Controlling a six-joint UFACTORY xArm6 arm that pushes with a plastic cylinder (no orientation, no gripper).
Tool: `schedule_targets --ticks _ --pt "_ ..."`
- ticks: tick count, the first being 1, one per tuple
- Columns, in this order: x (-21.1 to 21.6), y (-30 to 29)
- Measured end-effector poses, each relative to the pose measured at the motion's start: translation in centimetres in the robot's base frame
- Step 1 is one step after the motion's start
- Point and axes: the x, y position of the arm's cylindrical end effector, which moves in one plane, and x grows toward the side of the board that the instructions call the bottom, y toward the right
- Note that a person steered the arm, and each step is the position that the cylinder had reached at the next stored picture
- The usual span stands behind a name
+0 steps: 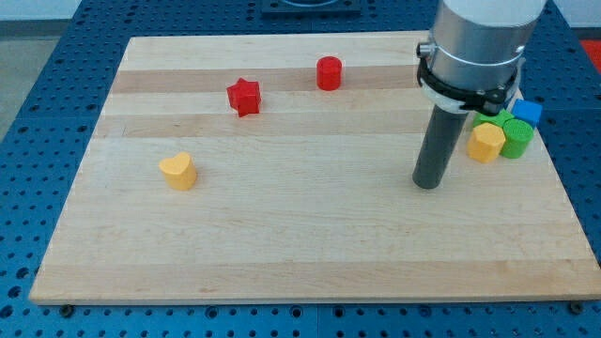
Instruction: Slide your arm towards the yellow heart
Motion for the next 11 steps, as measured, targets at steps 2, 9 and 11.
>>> schedule_targets --ticks 2,9,11 --pt "0.0 -1.2" --pt "0.0 -7.4" --pt "0.0 -9.1"
